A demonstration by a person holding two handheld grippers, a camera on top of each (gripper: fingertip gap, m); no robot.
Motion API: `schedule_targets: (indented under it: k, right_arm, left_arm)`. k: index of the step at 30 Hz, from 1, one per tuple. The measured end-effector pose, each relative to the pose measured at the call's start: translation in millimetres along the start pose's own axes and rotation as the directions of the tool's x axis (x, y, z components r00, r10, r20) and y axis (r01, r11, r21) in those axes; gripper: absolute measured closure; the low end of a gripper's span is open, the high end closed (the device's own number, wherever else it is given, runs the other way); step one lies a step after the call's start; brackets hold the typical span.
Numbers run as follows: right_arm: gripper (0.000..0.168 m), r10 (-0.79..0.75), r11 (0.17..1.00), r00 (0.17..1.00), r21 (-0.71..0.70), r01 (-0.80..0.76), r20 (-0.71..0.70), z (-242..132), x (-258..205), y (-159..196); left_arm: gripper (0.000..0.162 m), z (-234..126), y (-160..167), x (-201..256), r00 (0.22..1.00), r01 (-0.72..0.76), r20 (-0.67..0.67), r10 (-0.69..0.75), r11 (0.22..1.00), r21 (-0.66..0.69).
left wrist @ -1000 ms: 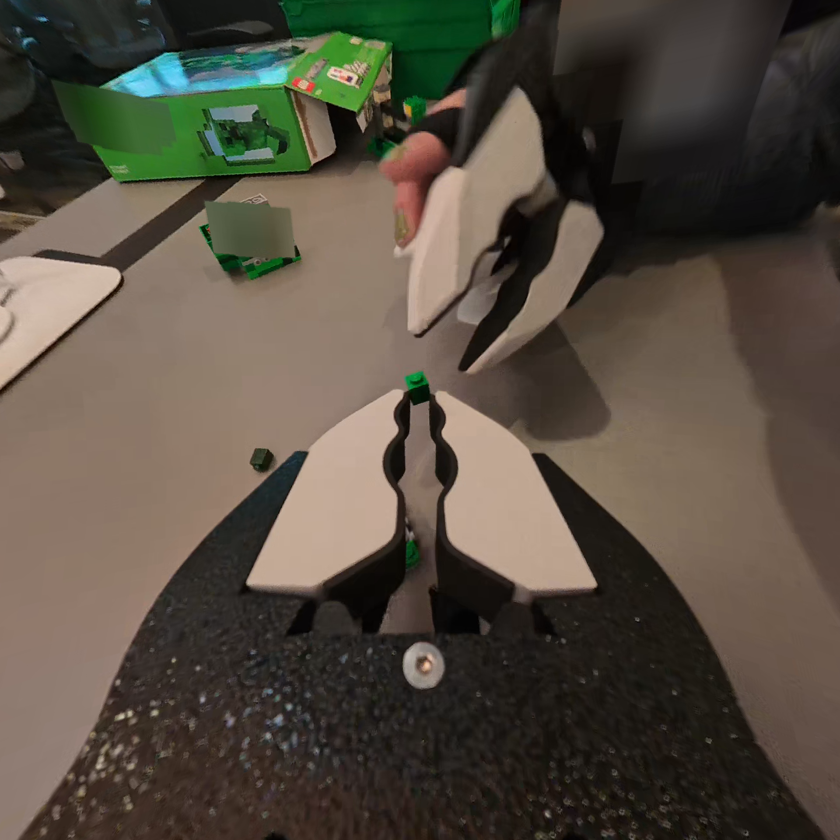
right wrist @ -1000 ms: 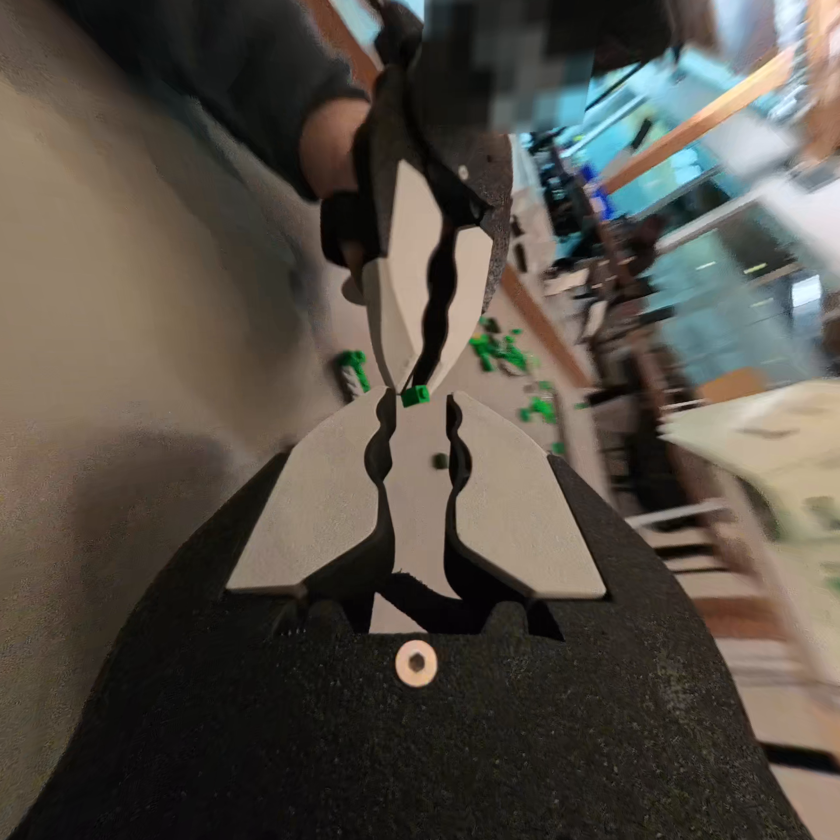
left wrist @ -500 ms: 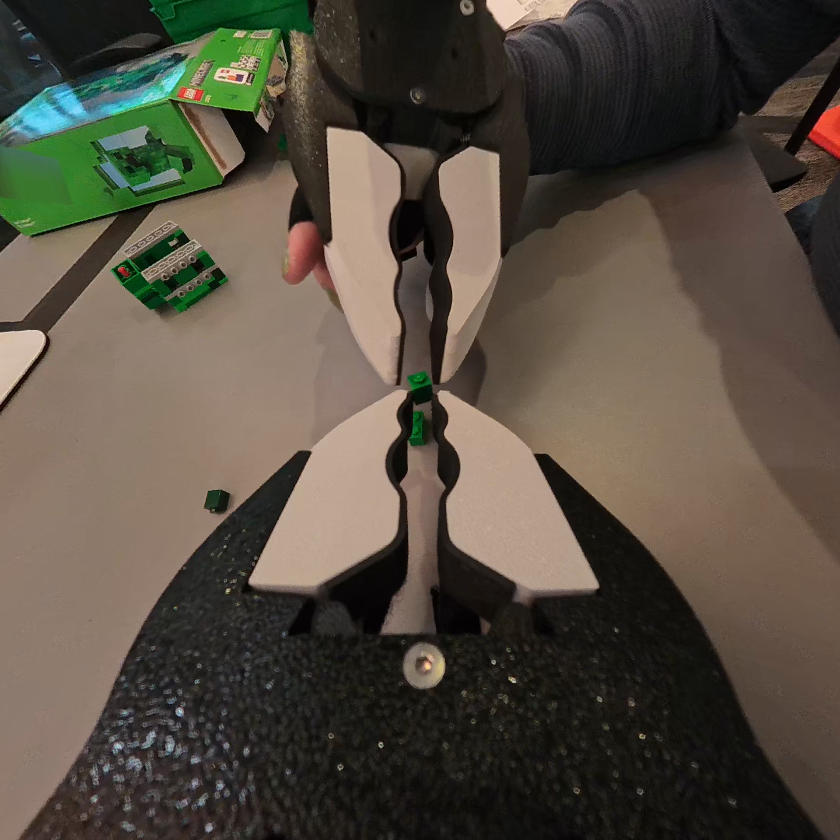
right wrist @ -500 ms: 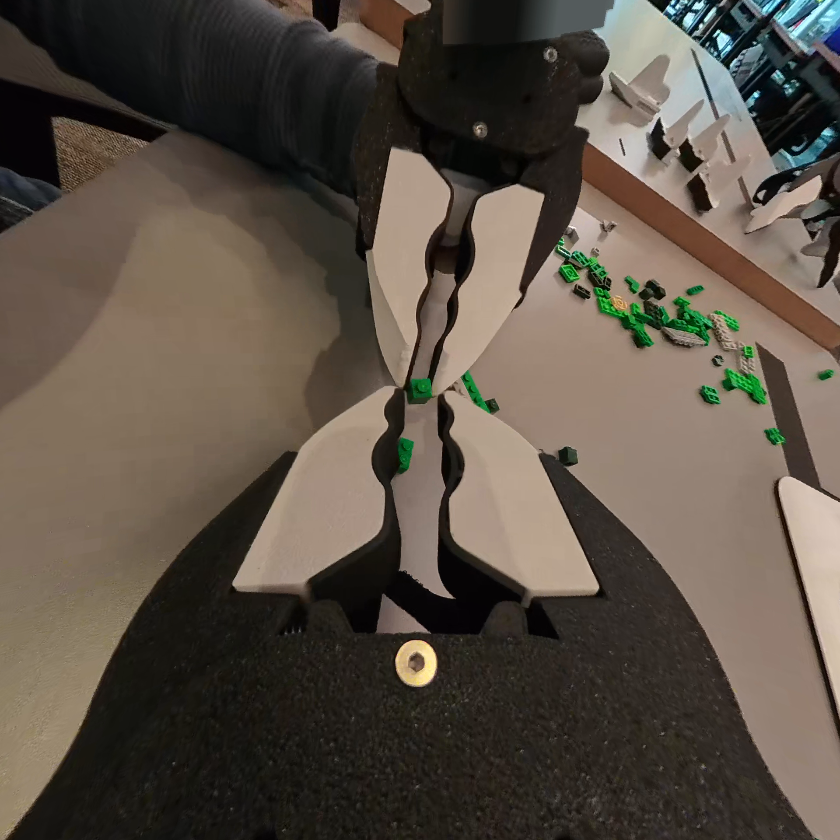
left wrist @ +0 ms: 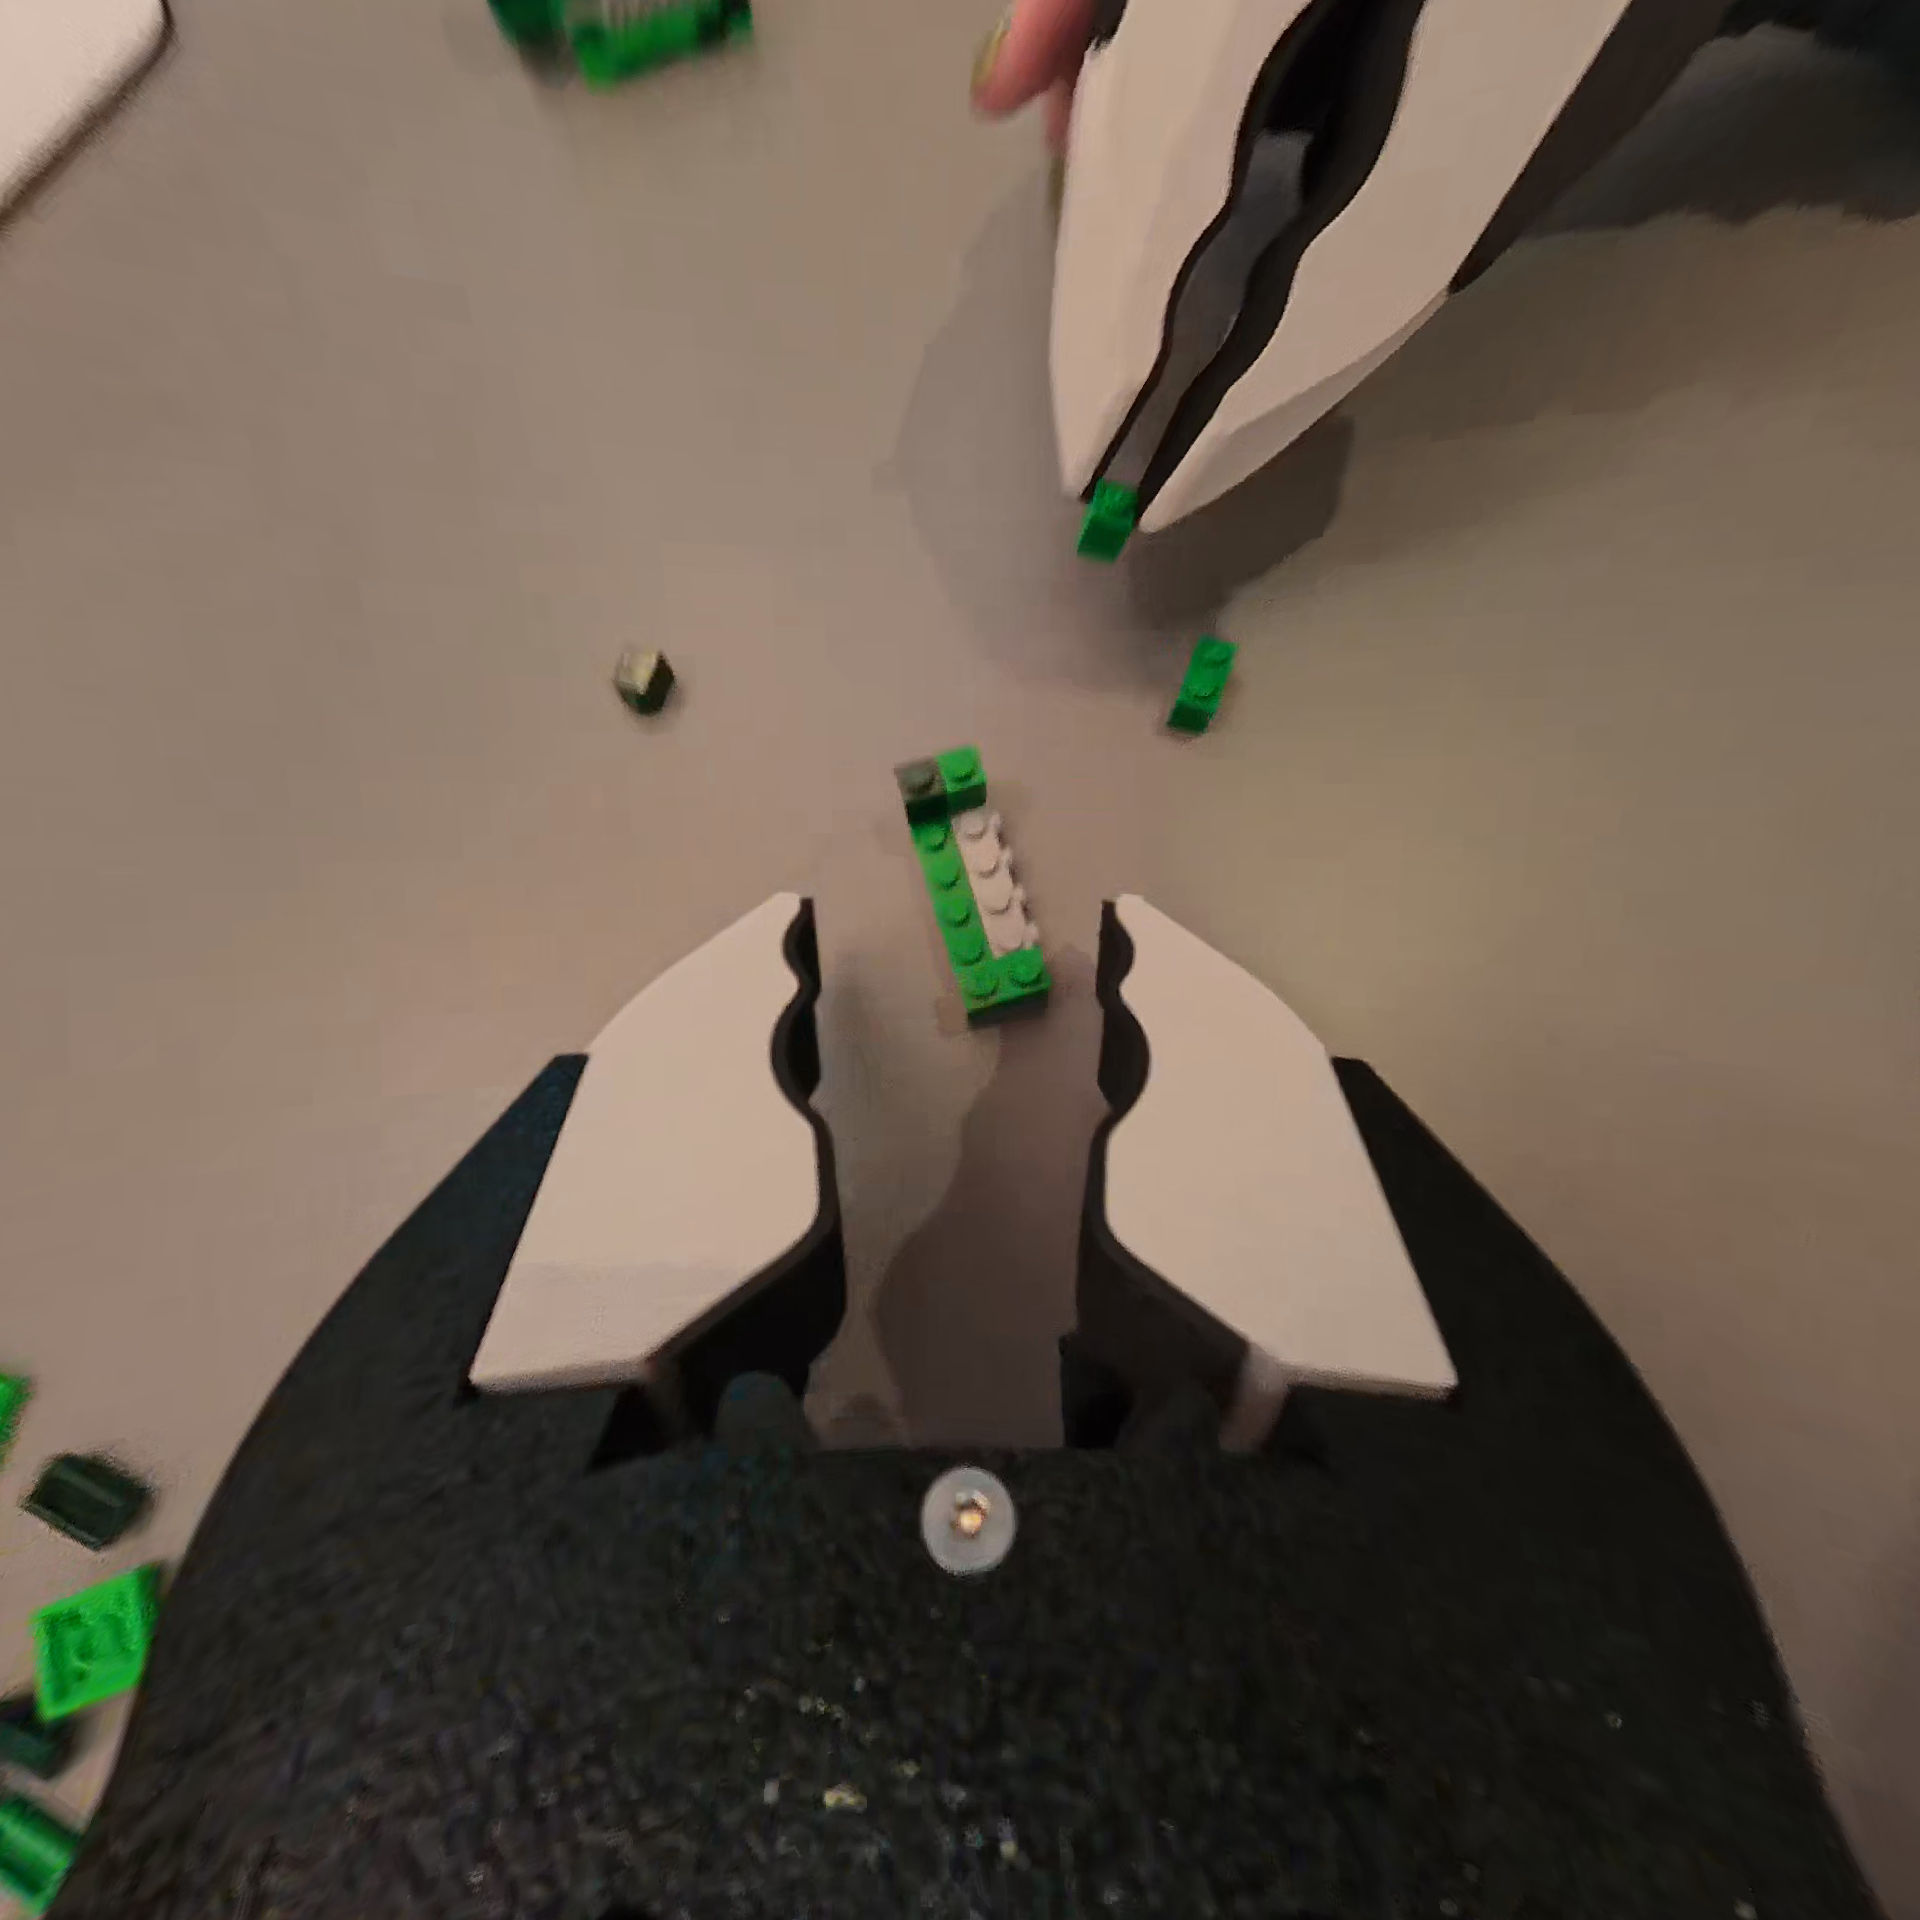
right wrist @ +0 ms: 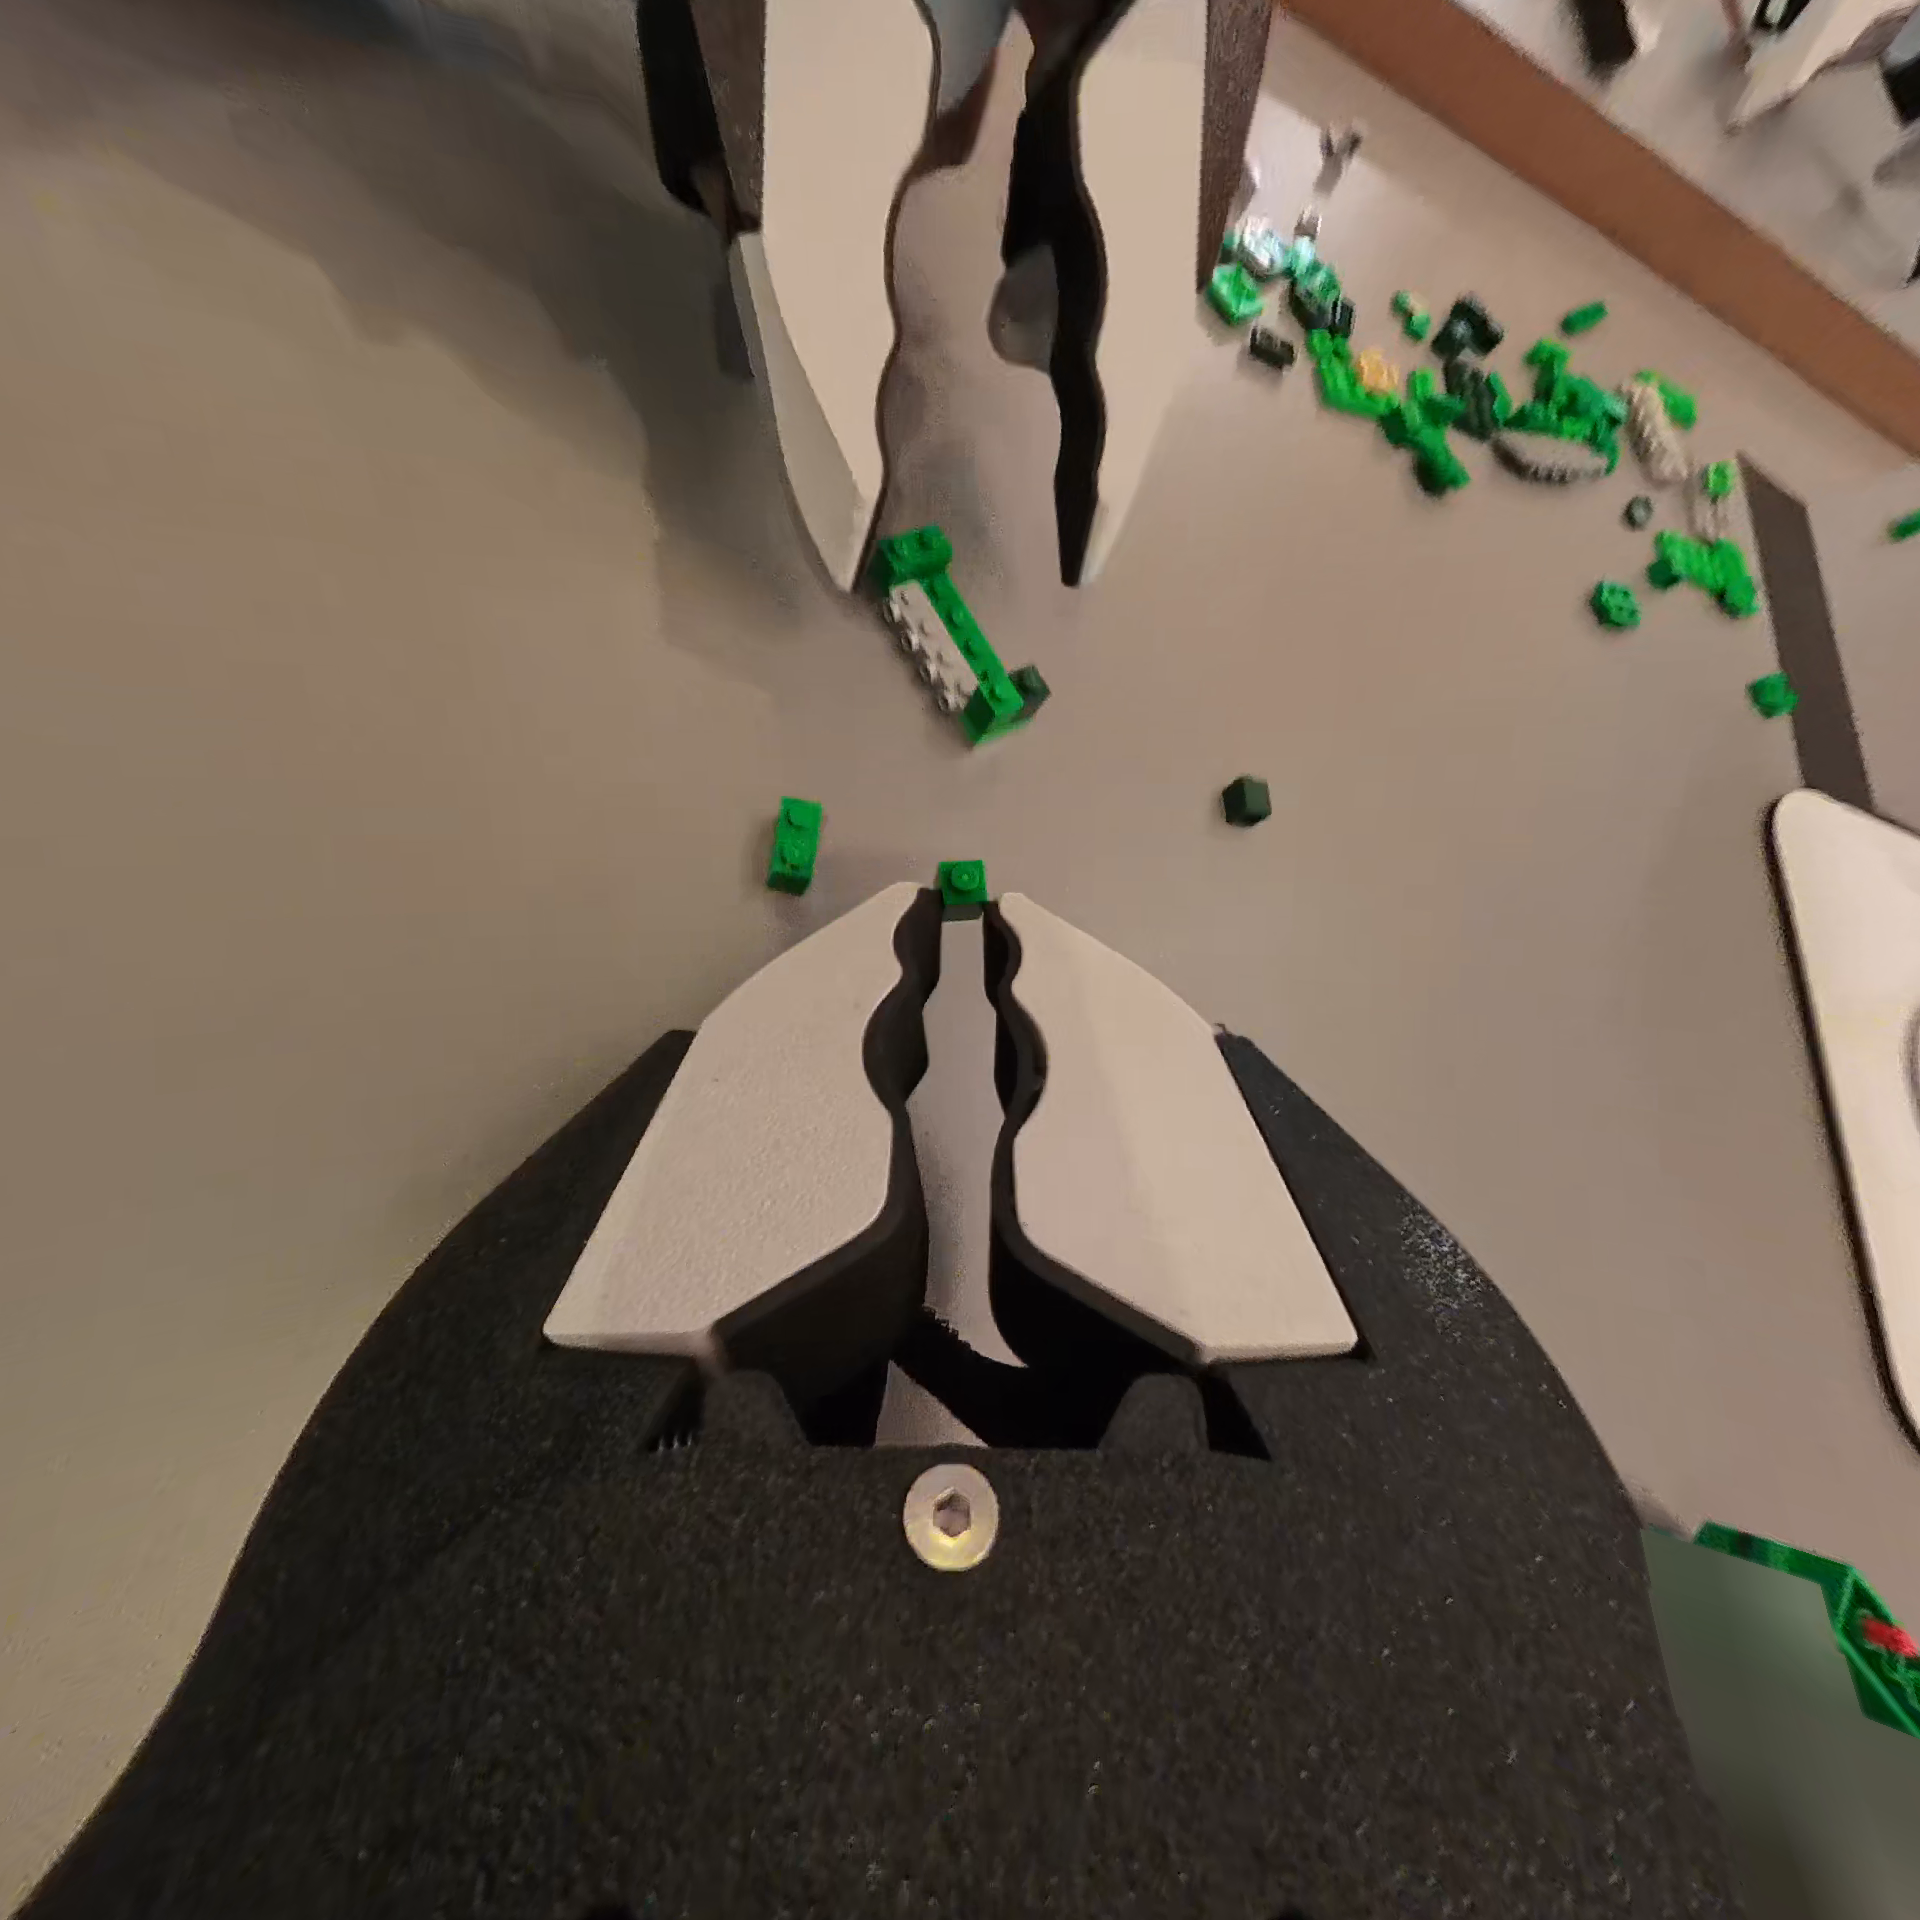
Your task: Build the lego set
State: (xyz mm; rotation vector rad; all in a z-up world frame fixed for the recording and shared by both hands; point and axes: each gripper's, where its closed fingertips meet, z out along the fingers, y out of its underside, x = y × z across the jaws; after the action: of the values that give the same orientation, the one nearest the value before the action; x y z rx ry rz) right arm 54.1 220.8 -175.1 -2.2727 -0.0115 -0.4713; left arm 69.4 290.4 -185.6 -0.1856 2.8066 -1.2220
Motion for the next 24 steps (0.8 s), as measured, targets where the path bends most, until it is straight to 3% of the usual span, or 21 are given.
schedule_targets:
  k: [3, 6, 12, 18, 24]
  right_arm:
    - [0.161, 0.027, 0.999, 1.0, -0.044, -0.027, -0.006, 2.5, 2.6, 10.3]
    - [0.161, 0.044, 0.997, 0.999, -0.067, -0.045, -0.011, 4.2, 4.4, 14.8]
    - [0.161, 0.05, 0.993, 0.999, -0.108, -0.051, -0.005, 7.3, 3.1, 21.8]
    - [0.154, 0.078, 0.996, 0.996, -0.053, -0.075, 0.052, 3.6, -2.3, 13.5]
    - [0.156, 0.103, 0.991, 0.994, -0.089, -0.1, 0.034, 4.7, 2.4, 17.5]
  left_arm:
    - [0.111, 4.6, 10.9, -1.2, 0.998, 0.061, -0.02, -0.062, 0.997, -0.052]
    - [0.114, 4.9, 13.0, -1.9, 0.999, 0.035, -0.006, -0.036, 0.997, -0.071]
    - [0.144, 8.5, 8.6, 6.8, 0.997, -0.075, -0.016, 0.074, 0.994, -0.079]
    - [0.145, 9.4, 5.2, 7.3, 0.976, -0.213, 0.024, 0.216, 0.974, -0.072]
    - [0.145, 10.2, 3.4, 9.3, 0.966, -0.255, 0.03, 0.258, 0.964, -0.069]
